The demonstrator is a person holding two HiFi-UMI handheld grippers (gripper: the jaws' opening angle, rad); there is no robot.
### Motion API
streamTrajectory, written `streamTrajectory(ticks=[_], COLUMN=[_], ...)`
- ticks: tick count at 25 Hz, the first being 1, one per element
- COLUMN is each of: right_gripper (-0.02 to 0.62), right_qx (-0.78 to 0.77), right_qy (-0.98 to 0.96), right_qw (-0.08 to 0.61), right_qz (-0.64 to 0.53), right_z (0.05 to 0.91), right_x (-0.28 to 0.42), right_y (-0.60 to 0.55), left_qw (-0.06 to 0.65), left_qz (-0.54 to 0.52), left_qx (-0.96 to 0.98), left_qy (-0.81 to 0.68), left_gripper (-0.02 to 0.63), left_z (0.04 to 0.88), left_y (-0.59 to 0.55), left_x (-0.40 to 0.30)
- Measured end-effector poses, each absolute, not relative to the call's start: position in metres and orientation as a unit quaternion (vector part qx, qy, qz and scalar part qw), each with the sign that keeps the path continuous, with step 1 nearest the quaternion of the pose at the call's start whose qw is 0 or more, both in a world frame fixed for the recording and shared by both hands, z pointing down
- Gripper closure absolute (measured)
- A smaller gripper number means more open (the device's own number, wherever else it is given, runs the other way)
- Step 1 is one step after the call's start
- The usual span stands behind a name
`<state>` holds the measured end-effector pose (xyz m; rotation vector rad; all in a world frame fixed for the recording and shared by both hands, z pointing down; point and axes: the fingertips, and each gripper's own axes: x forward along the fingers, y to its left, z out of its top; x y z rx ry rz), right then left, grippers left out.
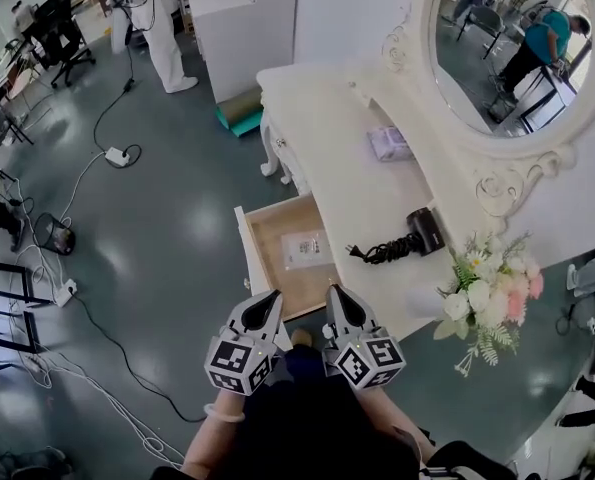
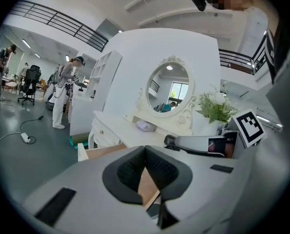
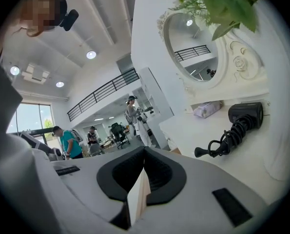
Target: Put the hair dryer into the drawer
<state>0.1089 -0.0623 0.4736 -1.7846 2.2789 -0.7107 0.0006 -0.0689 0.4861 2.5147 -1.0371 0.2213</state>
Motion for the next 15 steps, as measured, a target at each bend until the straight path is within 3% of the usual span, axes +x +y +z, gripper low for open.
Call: streamTrajectory(ticks=[15], right_gripper=[0.568], right_qx=[-0.588], right_qy=[0.757], right_qw=[0.1], right_qz=[-0.267], right_z=[0.477], right_x=[0.101], right_y=[-0.108], left_qw=[0.201], left_qz=[0.099], left_qx=[0.918], left_qy=[-0.327], left_gripper=[0.588], left_z=[0.483], left_y=[-0.103], left_x=[0.014])
